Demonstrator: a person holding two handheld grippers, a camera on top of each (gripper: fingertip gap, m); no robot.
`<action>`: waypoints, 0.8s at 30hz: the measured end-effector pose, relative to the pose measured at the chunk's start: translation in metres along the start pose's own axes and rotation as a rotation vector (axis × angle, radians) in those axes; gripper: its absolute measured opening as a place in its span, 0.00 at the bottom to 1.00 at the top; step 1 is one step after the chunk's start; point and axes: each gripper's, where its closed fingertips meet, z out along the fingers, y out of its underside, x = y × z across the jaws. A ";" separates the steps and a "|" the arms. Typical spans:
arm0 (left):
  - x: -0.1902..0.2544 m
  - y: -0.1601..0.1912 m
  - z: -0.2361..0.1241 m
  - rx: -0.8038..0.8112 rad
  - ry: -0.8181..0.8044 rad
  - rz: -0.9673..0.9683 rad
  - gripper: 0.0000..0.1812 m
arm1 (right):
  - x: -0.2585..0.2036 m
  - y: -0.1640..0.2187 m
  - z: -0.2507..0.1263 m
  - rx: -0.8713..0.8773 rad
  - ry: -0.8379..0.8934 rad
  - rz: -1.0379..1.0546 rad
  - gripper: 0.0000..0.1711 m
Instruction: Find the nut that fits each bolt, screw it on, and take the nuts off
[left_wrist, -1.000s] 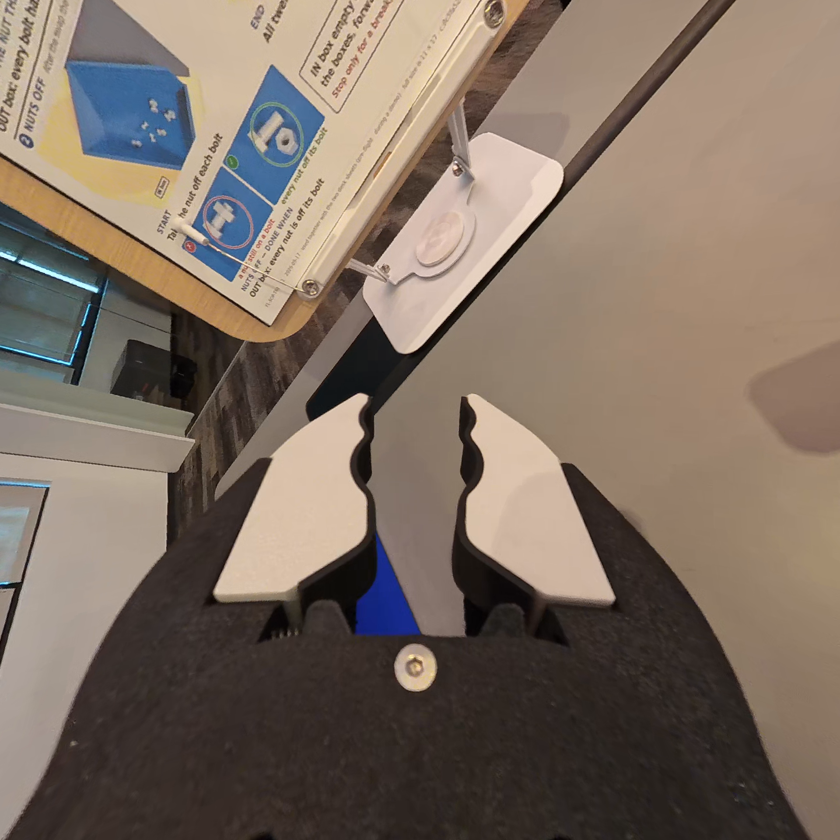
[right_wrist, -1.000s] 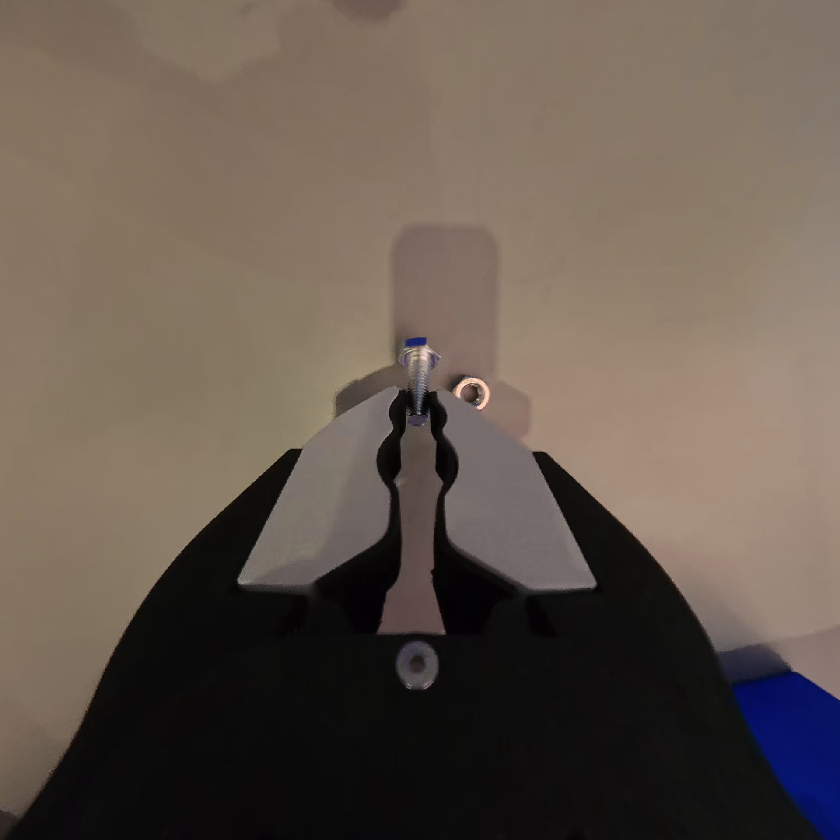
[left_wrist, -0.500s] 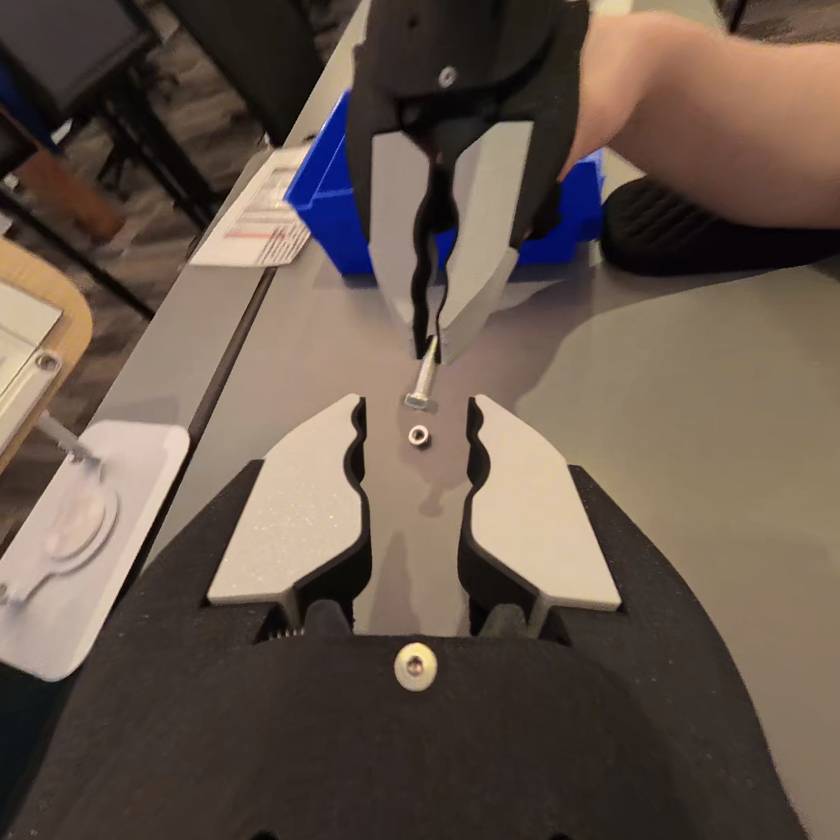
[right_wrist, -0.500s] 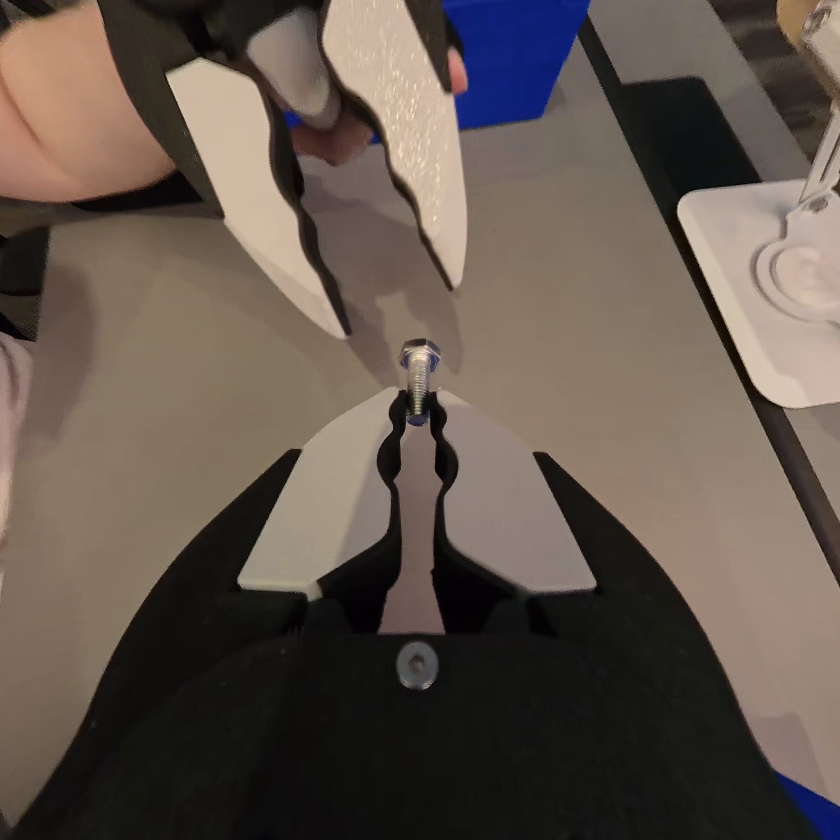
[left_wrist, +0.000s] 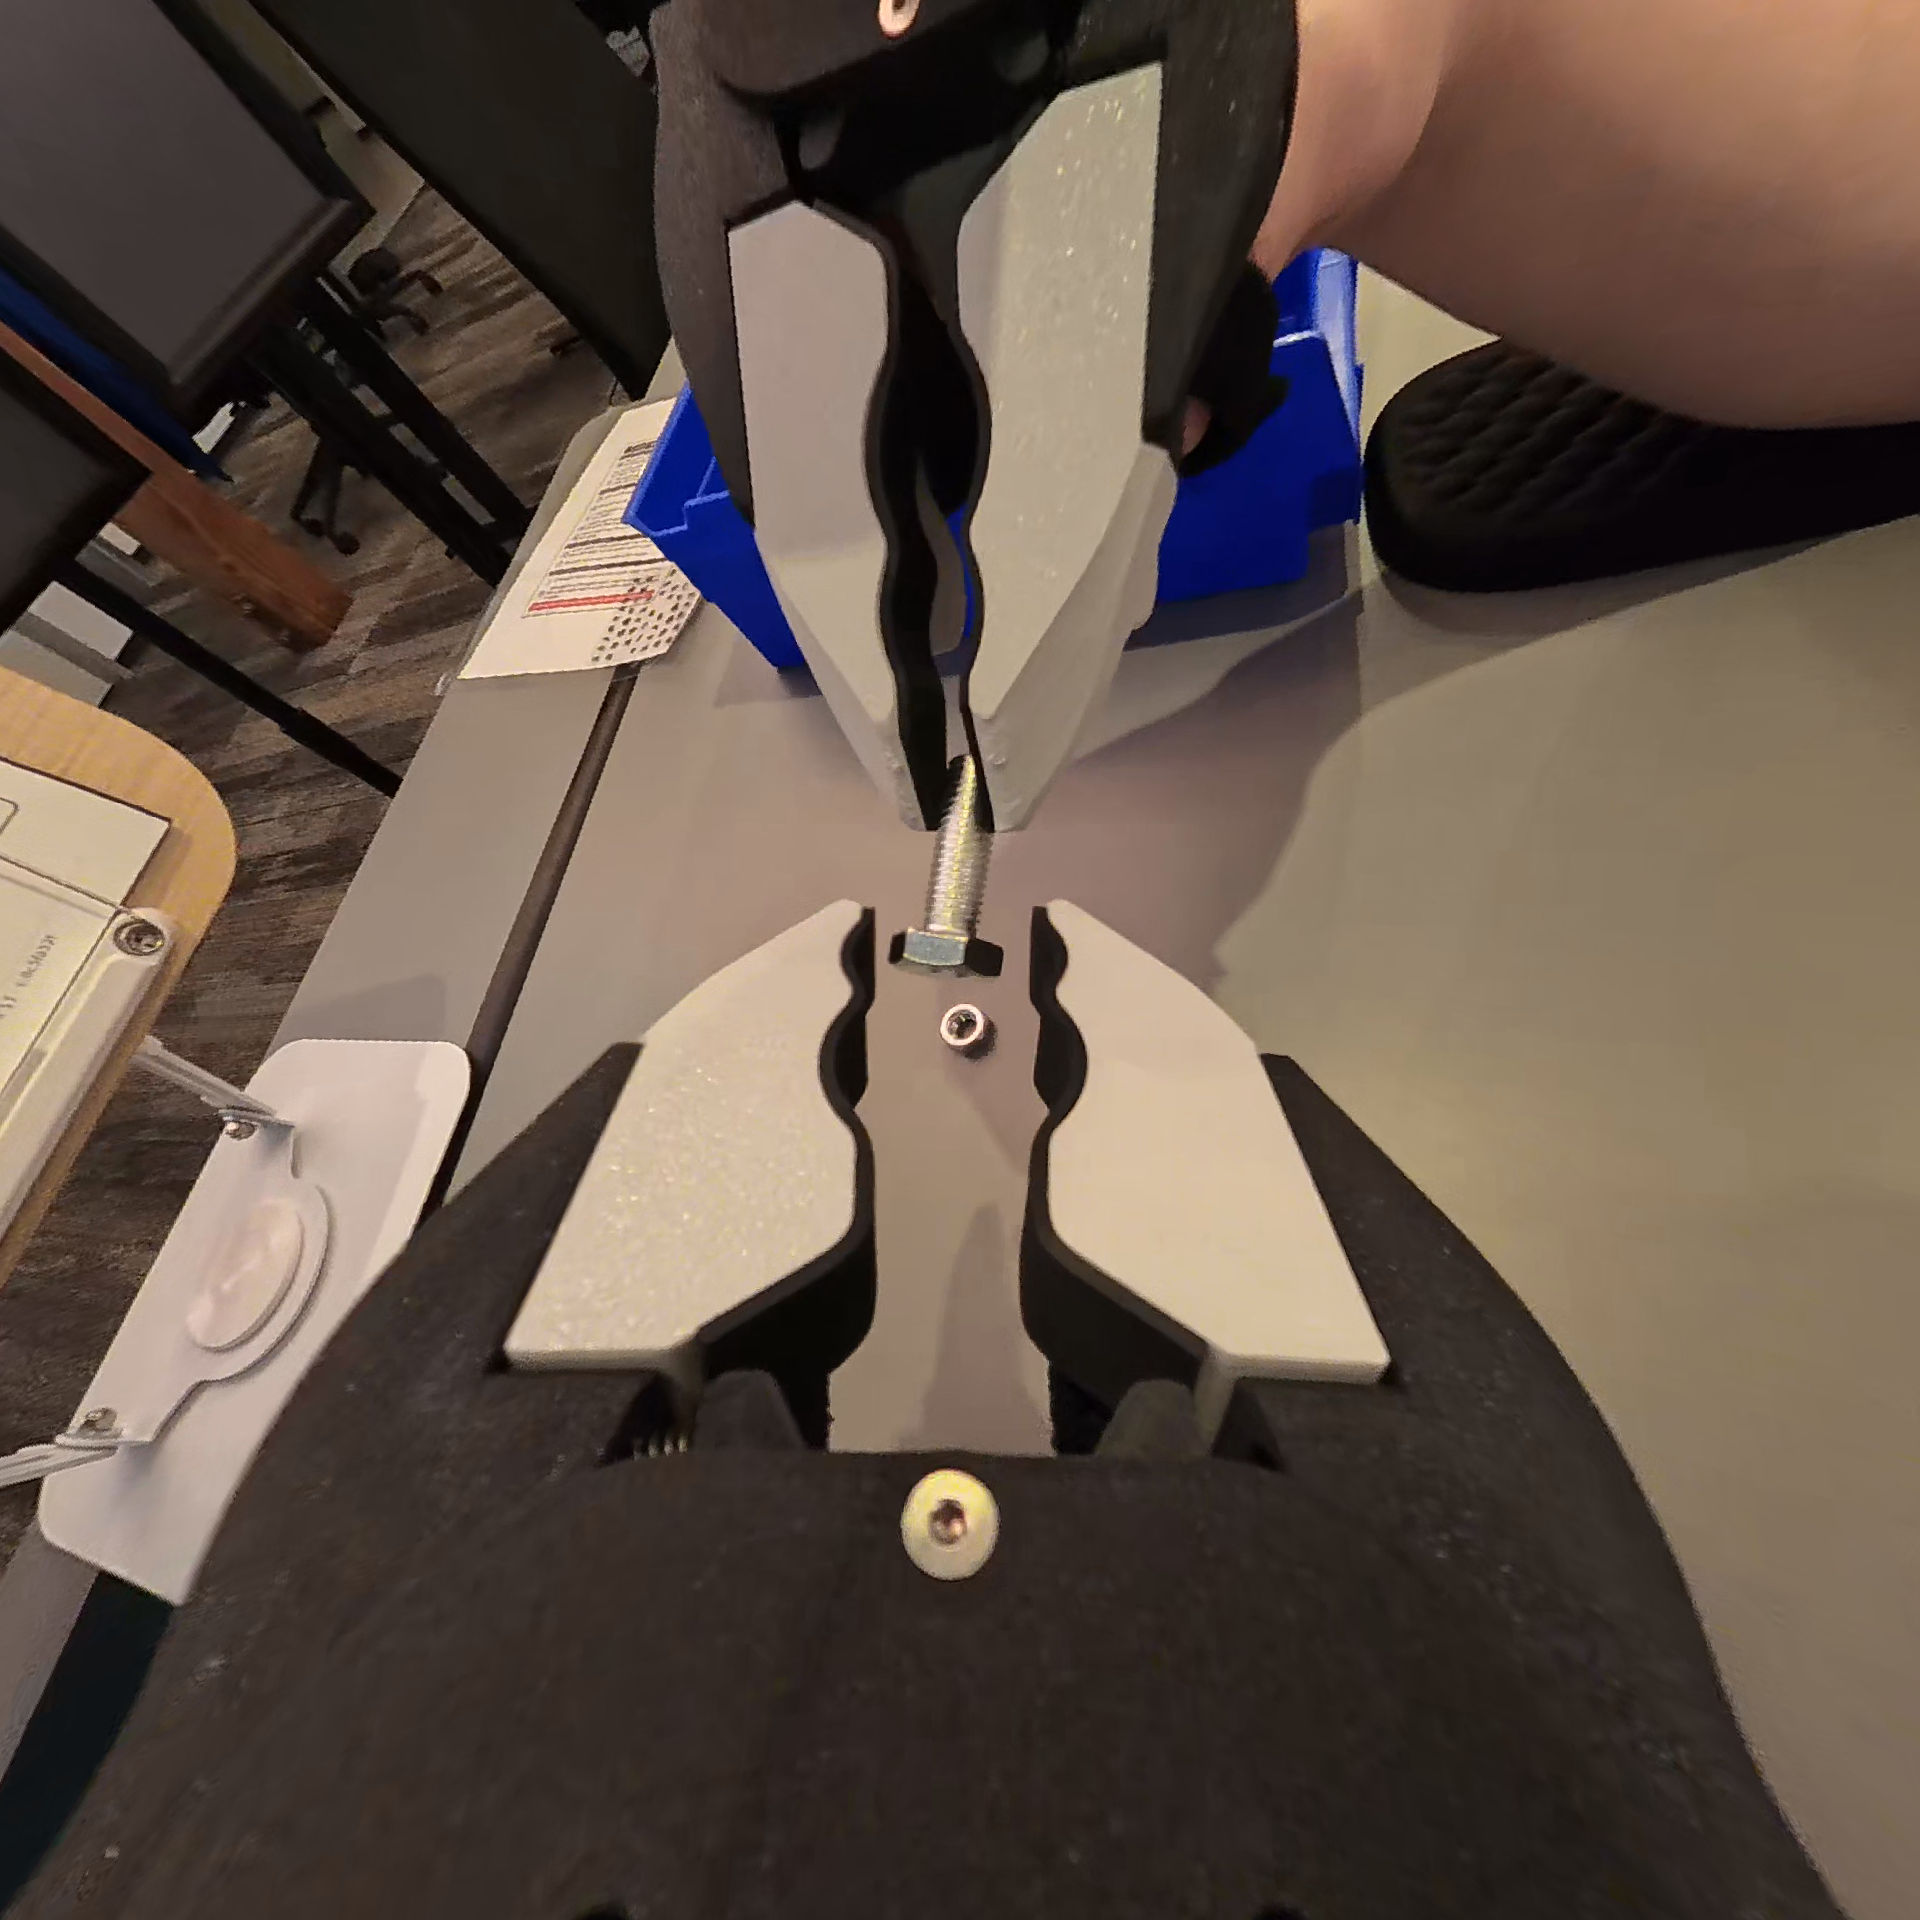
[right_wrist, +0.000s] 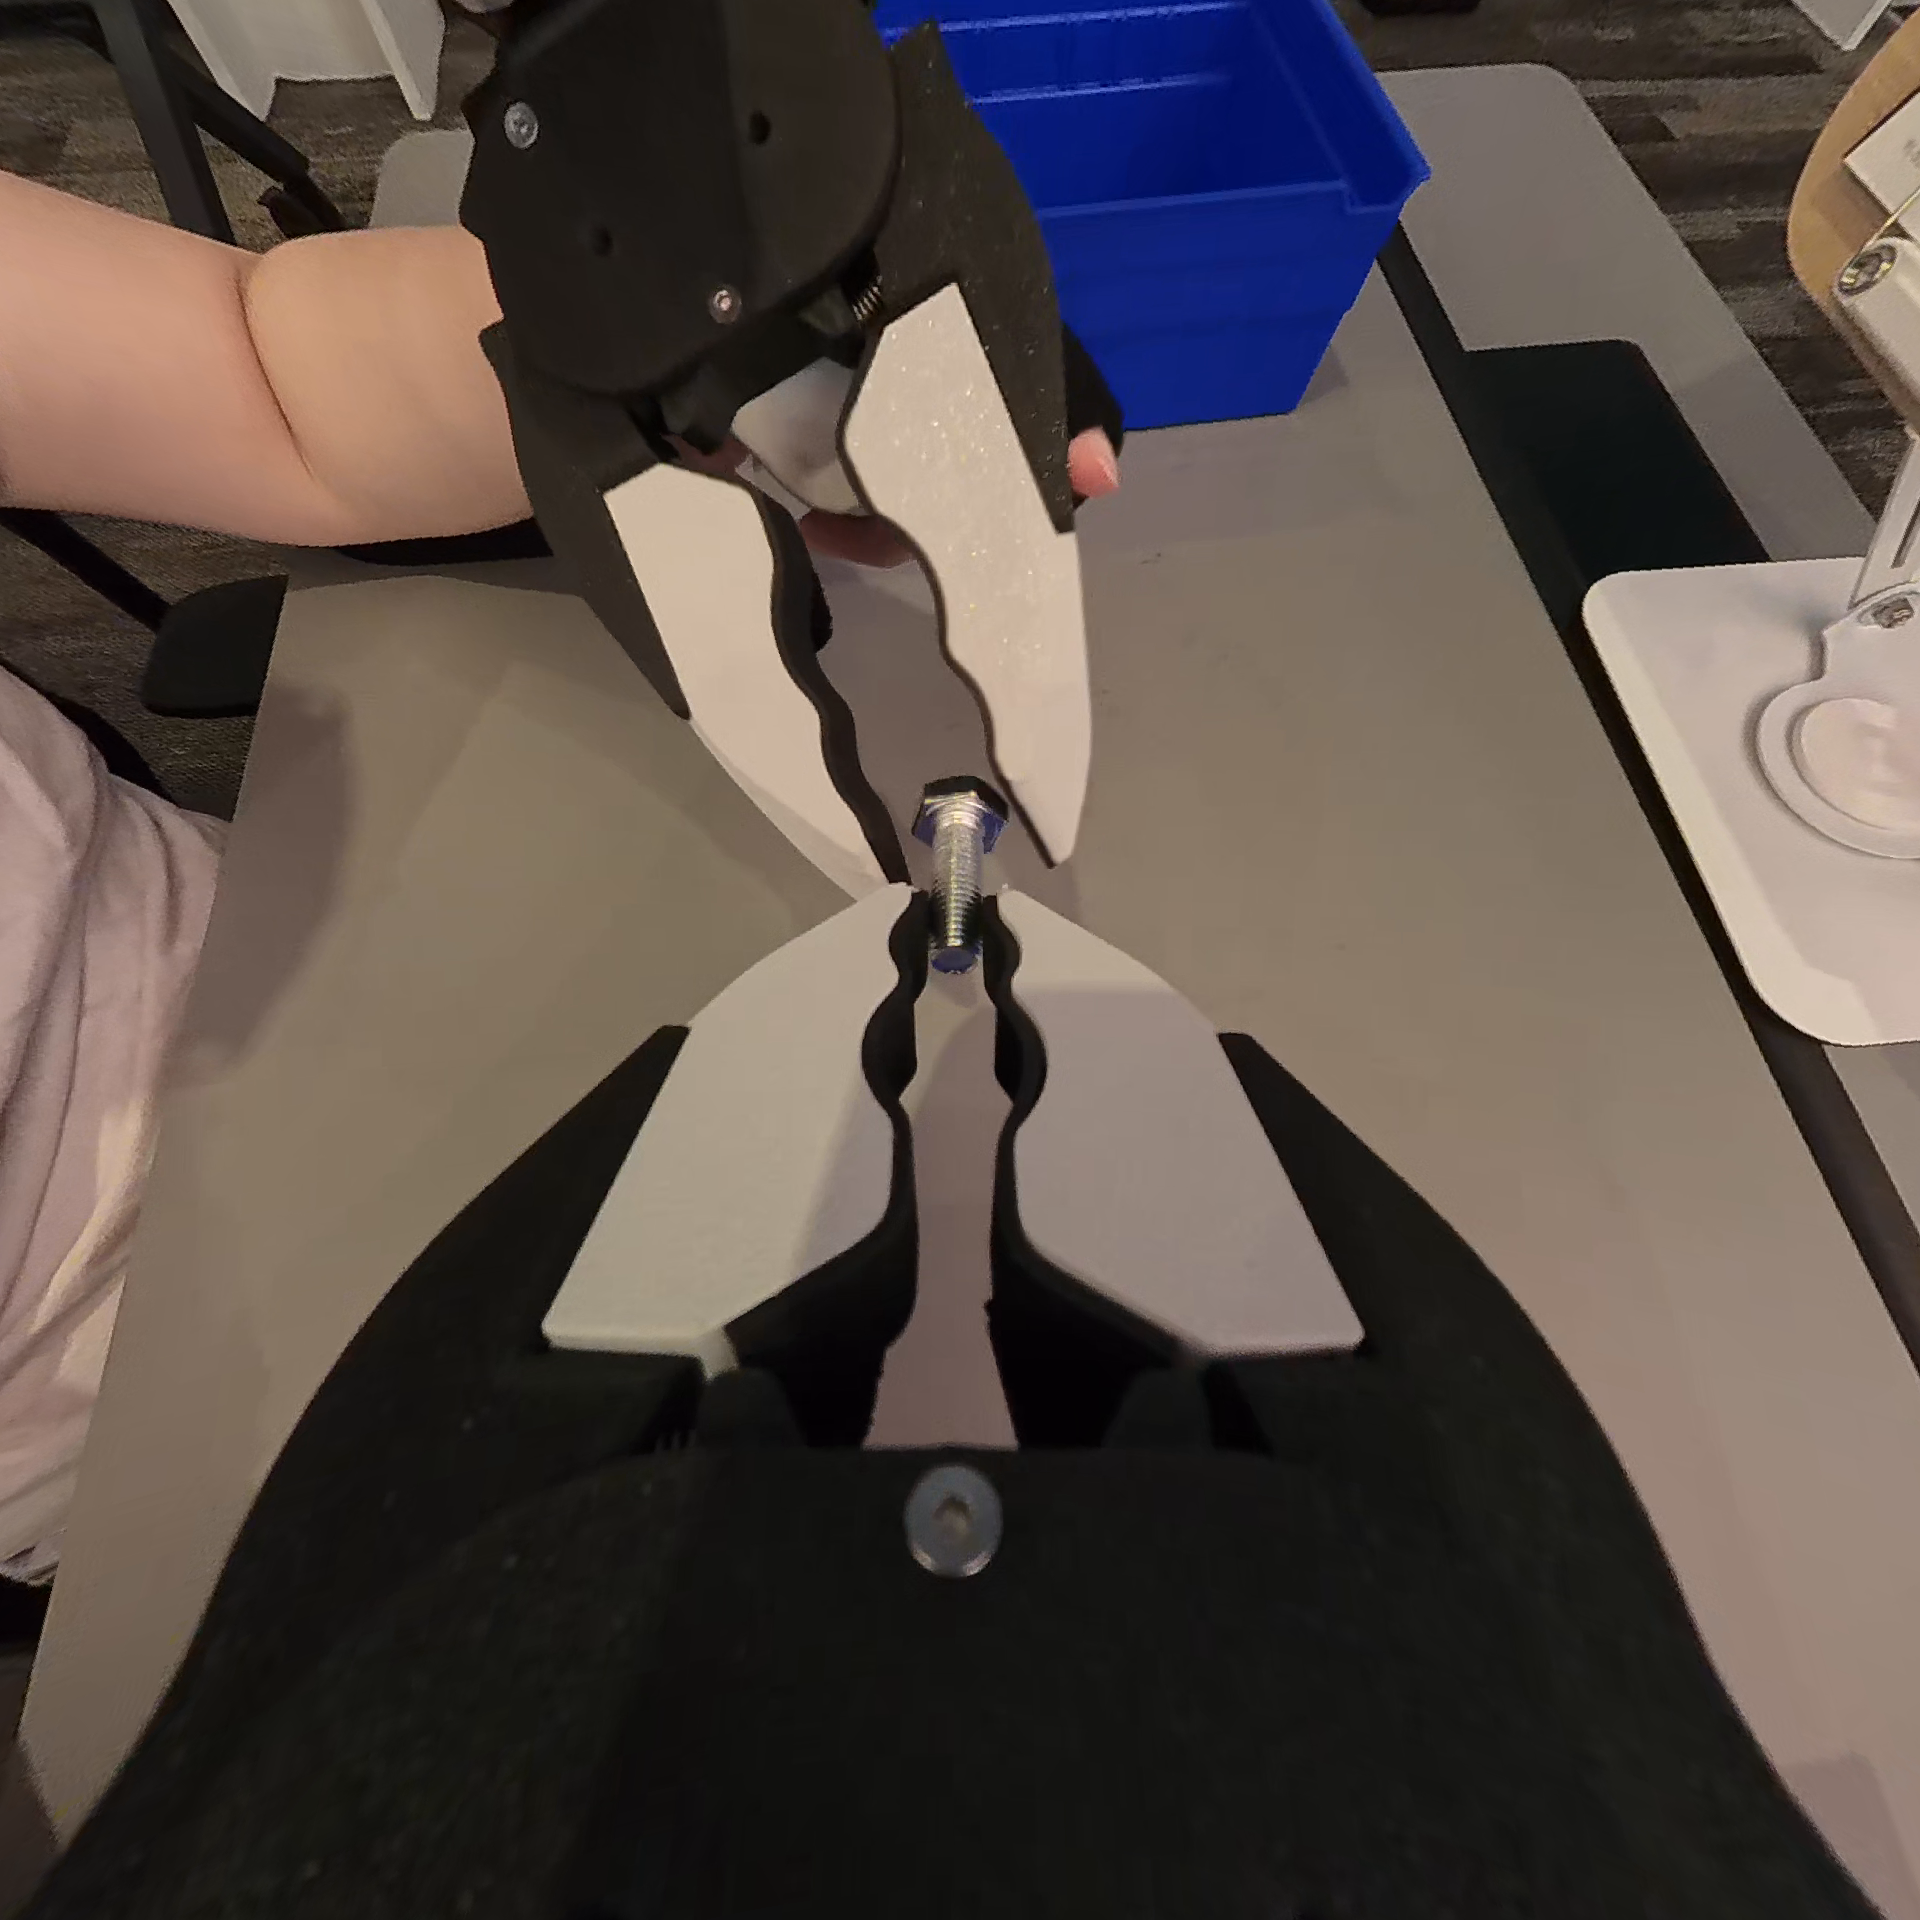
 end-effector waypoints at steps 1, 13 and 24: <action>0.000 0.000 0.000 -0.001 0.002 -0.001 0.13 | 0.000 0.000 0.000 0.000 0.000 0.001 0.05; -0.004 0.006 0.004 -0.036 -0.042 0.034 0.11 | 0.002 -0.001 -0.002 0.009 0.001 0.027 0.05; -0.011 -0.008 -0.004 0.066 -0.021 -0.089 0.10 | 0.011 -0.030 -0.029 0.224 0.056 0.011 0.14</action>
